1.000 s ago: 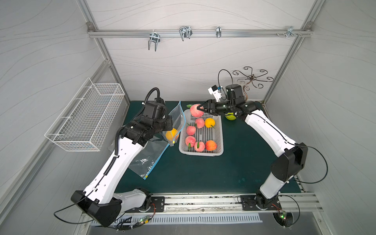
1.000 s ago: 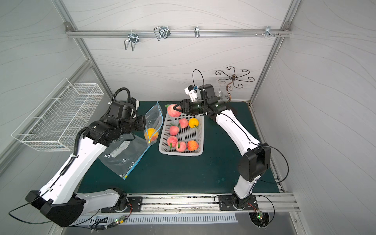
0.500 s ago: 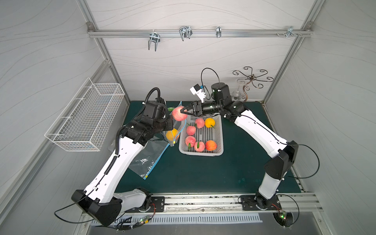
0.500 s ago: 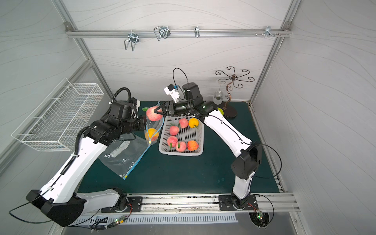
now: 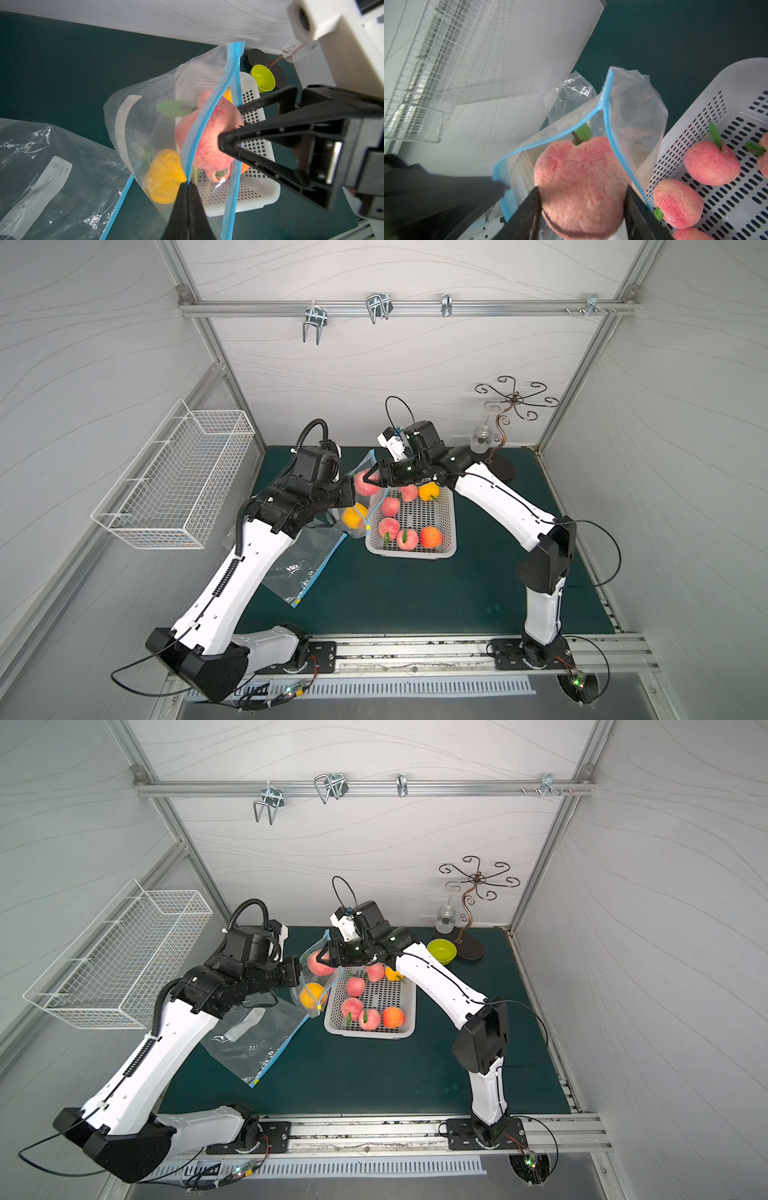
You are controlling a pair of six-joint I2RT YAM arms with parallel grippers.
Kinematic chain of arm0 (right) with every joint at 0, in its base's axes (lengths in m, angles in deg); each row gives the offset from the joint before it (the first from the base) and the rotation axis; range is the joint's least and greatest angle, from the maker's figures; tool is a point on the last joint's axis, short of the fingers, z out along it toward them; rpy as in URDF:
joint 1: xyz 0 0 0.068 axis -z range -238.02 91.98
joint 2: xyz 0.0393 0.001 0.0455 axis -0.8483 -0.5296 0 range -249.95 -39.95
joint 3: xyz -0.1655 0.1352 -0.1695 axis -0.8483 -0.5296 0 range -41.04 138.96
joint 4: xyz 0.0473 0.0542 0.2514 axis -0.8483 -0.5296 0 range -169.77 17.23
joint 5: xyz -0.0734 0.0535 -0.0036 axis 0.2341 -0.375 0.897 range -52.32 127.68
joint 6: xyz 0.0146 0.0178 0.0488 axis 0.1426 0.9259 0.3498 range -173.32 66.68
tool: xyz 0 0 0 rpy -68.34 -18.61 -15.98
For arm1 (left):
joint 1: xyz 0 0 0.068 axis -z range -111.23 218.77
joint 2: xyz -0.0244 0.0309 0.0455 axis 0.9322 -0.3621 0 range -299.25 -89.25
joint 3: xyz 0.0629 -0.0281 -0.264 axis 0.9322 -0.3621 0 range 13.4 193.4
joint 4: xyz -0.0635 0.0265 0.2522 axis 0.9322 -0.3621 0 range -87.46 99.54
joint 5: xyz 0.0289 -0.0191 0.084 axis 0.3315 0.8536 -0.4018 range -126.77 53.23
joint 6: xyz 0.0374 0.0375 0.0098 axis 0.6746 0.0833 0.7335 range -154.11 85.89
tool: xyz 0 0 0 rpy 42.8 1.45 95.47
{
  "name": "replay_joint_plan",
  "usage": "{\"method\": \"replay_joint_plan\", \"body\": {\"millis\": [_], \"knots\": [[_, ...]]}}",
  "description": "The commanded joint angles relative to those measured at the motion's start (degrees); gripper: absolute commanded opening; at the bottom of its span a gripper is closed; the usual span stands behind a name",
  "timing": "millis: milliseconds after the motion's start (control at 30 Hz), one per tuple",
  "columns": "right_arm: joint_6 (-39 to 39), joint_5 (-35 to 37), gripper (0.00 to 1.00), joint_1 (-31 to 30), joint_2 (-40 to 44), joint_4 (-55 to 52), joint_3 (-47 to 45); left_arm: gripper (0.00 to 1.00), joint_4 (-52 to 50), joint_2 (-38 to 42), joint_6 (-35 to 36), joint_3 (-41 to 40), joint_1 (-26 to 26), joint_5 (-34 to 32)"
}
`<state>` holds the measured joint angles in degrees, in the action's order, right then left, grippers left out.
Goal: Place the peach in a zip-top bag and seal the zipper
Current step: Place the peach in the zipper food storage bag.
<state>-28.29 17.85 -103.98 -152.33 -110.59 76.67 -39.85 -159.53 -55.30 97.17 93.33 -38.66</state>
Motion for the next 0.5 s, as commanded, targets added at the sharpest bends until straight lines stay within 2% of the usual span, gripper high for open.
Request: {"method": "replay_joint_plan", "body": {"millis": [0,167,233,467], "knots": [[-3.9,10.7,0.56,-2.2,-2.1,-7.2,4.4,0.0,2.8,0.0,-0.1,2.0,0.1,1.8],[-4.7,20.3,0.58,-3.9,-4.3,-10.6,8.3,0.0,3.2,0.1,-0.4,2.0,0.1,2.9],[-5.1,22.7,0.64,-4.3,-5.8,-12.4,10.7,0.0,3.4,0.3,-0.7,2.0,0.1,2.5],[-7.4,22.4,0.75,-4.4,-7.7,-14.4,16.9,0.0,3.0,0.2,-1.6,2.9,-0.3,-3.5]]}}
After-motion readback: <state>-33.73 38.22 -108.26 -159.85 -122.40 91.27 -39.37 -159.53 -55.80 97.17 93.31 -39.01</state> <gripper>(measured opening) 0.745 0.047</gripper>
